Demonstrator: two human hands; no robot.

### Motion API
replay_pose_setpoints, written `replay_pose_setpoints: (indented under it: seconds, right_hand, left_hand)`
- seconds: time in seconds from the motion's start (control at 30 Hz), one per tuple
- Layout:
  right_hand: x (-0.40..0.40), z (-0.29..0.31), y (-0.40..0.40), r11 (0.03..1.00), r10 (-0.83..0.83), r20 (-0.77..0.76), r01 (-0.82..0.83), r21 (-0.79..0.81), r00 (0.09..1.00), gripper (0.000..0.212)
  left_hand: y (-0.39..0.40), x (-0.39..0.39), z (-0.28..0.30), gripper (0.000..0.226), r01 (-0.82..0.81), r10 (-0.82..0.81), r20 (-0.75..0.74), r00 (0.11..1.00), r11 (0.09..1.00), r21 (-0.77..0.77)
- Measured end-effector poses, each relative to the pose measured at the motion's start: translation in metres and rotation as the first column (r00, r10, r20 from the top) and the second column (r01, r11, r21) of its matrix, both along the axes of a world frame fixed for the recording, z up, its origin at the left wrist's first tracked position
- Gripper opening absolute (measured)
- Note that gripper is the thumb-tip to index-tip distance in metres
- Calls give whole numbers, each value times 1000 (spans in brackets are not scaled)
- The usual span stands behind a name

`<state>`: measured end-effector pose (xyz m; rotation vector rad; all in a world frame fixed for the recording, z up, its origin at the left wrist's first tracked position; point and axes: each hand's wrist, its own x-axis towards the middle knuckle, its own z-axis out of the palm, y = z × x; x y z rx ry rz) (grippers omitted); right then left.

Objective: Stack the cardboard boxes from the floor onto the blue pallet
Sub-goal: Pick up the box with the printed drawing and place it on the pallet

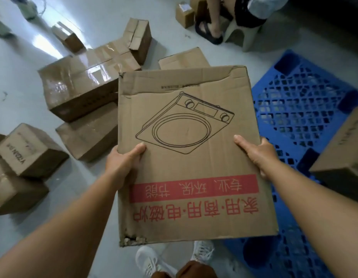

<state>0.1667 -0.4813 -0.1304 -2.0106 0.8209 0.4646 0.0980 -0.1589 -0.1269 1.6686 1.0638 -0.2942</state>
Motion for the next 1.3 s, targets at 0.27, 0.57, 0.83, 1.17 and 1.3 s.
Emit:
replay_pose_setpoints:
  seconds: [0.27,0.57,0.83,1.17,1.3]
  right_hand:
    - [2,-2,-88,989,-144,-40,145,13,989,114]
    - [-7,-12,-152,929,-366,-46,368,32,929,119]
    - [-8,-13,-179,833,-552,-48,553,10,832,102]
    - [-2,-15,-216,759,-651,-32,651,-2,759,118]
    - [9,-20,-240,746,-666,-17,666,-10,745,108]
  left_hand:
    - [-86,56,8,70,181,-180,-14,984,983,15]
    - [-155,115,-5,66,368,-369,-38,929,929,-25]
    - [-193,174,-9,57,516,-517,-1,856,854,-68]
    - [-248,232,-21,66,647,-647,25,762,759,-71]
    - [-273,248,-30,71,695,-695,-9,719,719,-12]
